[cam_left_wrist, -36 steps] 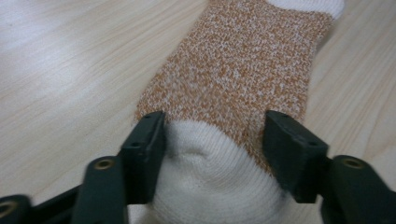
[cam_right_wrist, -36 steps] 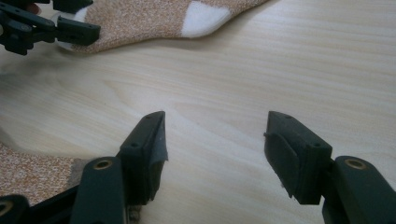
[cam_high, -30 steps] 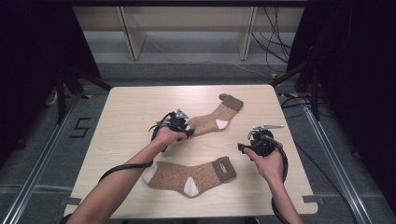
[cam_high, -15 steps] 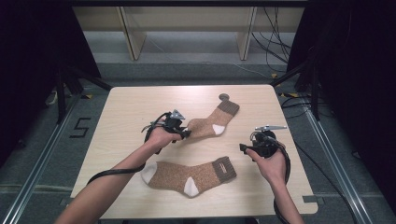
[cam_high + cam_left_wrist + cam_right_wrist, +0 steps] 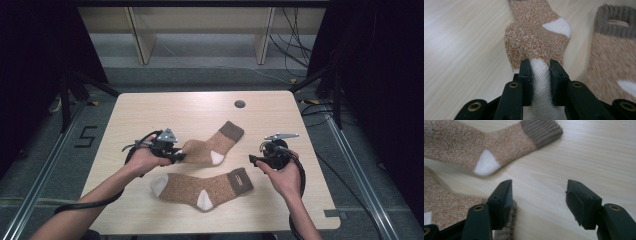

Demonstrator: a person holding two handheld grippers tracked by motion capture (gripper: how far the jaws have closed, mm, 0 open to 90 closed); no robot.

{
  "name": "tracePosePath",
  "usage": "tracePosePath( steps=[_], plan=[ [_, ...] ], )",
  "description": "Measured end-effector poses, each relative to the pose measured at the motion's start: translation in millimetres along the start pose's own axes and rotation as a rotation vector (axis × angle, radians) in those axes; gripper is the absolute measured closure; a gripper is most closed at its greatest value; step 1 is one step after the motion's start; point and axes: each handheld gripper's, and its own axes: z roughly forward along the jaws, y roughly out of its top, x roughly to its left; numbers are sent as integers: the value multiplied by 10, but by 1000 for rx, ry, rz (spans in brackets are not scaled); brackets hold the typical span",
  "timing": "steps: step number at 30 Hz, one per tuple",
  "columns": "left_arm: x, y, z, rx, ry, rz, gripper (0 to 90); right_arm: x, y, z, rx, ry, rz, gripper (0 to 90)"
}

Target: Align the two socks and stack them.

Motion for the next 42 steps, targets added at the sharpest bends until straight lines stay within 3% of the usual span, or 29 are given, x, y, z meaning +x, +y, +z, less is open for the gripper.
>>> tracePosePath(
  steps=[1, 4, 6, 7, 8, 9, 11, 14, 15, 16, 19, 22, 26, 28, 35, 37, 41, 42],
  plan=[
    [2, -103, -75, 7, -15, -10, 740, 54, 6, -8, 21, 15, 39, 394],
    [30, -197, -129, 31, -33, -4, 735, 58, 32, 12, 6, 9, -13, 393],
    [82, -276, -147, 33, -27, -15, 723, 93, 64, 39, 13, 12, -12, 394],
    [110, -310, -138, 24, -18, -13, 660, 135, 96, 97, -2, 21, 3, 394],
    [170, -354, -126, 34, -2, -39, 588, 147, 119, 115, 6, 19, 7, 393],
    [170, -354, -126, 34, -2, -39, 514, 170, 146, 124, 33, 22, 21, 394],
    [224, -375, -153, 3, 18, -86, 393, 167, 202, 189, 40, 33, 13, 394],
    [254, -378, -202, -24, 31, -115, 333, 155, 259, 271, 34, 28, 9, 395],
    [287, -397, -253, -54, 46, -151, 326, 155, 320, 353, 47, 29, 33, 400],
    [287, -397, -253, -54, 46, -151, 328, 155, 320, 353, 47, 29, 33, 400],
    [341, -533, -244, 8, 92, -176, 350, 112, 439, 560, 46, 5, 7, 416],
    [354, -614, -207, 37, 103, -197, 352, 99, 491, 673, 49, -10, -8, 424],
    [358, -719, -127, 38, 103, -236, 349, 90, 572, 933, 76, -24, -39, 430],
    [359, -733, -105, 43, 102, -240, 345, 77, 594, 992, 77, -37, -30, 430],
    [334, -747, -51, 51, 71, -211, 361, 30, 619, 1148, 87, -53, 4, 424],
    [337, -751, -40, 51, 66, -213, 367, 26, 605, 1190, 87, -58, -4, 419],
    [355, -758, -16, 49, 43, -242, 395, 47, 595, 1235, 97, -34, 23, 423],
    [368, -763, 0, 59, 35, -247, 402, 56, 599, 1246, 95, -54, 15, 435]
  ],
)
